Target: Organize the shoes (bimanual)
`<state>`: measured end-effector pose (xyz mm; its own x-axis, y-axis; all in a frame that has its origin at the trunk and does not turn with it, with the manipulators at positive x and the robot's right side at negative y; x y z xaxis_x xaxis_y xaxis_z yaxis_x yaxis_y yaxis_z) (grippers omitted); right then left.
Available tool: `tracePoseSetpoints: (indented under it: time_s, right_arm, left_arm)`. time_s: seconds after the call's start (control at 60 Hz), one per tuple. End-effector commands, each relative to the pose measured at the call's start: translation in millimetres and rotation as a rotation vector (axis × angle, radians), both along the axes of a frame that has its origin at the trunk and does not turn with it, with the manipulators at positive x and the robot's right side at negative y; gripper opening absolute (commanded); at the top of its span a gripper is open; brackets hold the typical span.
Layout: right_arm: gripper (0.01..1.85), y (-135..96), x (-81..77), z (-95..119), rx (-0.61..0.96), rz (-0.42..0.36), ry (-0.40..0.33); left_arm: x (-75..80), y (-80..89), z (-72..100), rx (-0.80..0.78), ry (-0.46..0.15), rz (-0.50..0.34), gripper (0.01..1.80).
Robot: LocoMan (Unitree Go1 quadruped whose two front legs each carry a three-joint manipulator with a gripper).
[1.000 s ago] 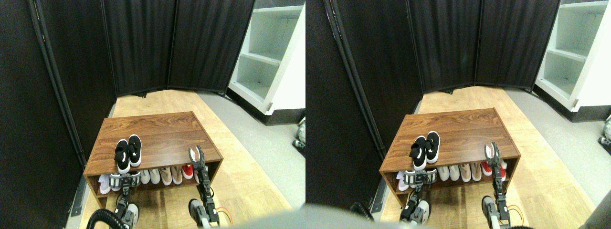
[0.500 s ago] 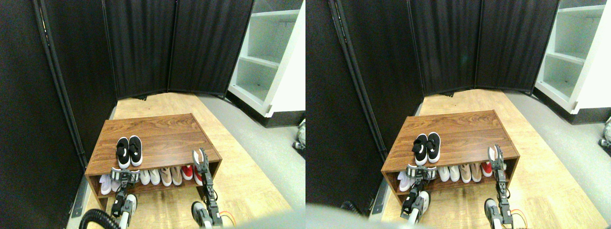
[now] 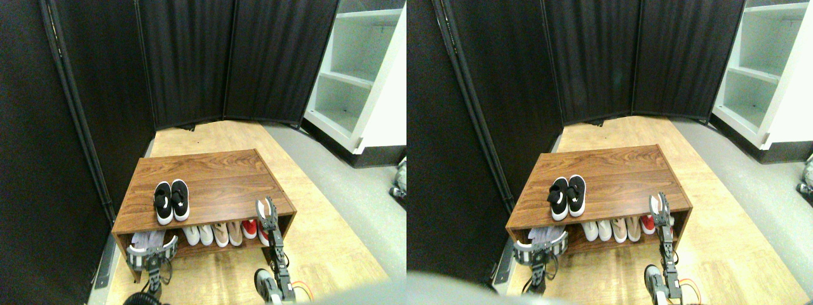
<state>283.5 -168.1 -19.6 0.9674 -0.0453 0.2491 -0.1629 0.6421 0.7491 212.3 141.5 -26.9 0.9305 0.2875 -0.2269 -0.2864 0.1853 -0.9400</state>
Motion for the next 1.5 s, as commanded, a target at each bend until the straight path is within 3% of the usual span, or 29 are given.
tracePoseSetpoints:
  time_s: [0.017, 0.067, 0.083, 0.117, 0.15, 0.167, 0.2, 0.3, 0.333, 0.45, 0.533, 1.167, 1.5]
  right_arm:
    - [0.23, 4, 1.9, 3, 0.006, 0.003, -0.019]
    - [0.22, 5, 2.1, 3, 0.005, 0.005, -0.02]
    - [0.22, 5, 2.1, 3, 0.005, 0.005, -0.02]
    - [0.22, 5, 2.5, 3, 0.006, 0.008, -0.023]
    - [0.23, 6, 2.5, 3, 0.011, 0.011, -0.023]
    - [0.23, 6, 2.5, 3, 0.011, 0.011, -0.023]
    - [0.23, 7, 1.4, 4, 0.013, 0.01, -0.019]
    - [0.24, 7, 0.5, 5, 0.014, 0.014, -0.019]
    - [0.23, 7, 0.6, 5, 0.018, 0.021, -0.031]
    - [0.22, 8, -0.2, 6, 0.013, 0.024, -0.03]
    - [0.22, 9, -0.3, 6, 0.025, 0.03, -0.029]
    - [0.22, 10, -0.9, 7, 0.026, 0.045, -0.034]
    - [0.22, 8, -4.0, 7, 0.016, 0.039, -0.031]
  left_arm:
    - [-14.1, 5.8, 25.5, 0.012, -0.072, 0.02, 1.05]
    - [-10.2, 12.0, 28.4, 0.032, -0.087, 0.055, 0.82]
    - [-10.2, 12.0, 28.4, 0.032, -0.087, 0.055, 0.82]
    - [-4.2, 19.9, 30.3, 0.105, -0.088, 0.1, 0.59]
    - [4.6, 29.3, 31.5, 0.178, -0.104, 0.107, 0.23]
    - [4.6, 29.3, 31.5, 0.178, -0.104, 0.107, 0.23]
    - [17.3, 42.0, 32.0, 0.261, -0.147, 0.075, 0.01]
    - [31.2, 54.9, 34.1, 0.386, -0.182, 0.035, 0.01]
    - [44.4, 66.8, 36.0, 0.481, -0.158, -0.014, 0.01]
    - [57.7, 77.7, 35.6, 0.611, -0.134, -0.065, 0.01]
    - [60.7, 81.3, 35.3, 0.641, -0.12, -0.058, 0.01]
    - [40.1, 93.0, 23.0, 0.614, -0.108, -0.024, 0.01]
    - [38.3, 94.6, 21.7, 0.585, -0.115, -0.017, 0.01]
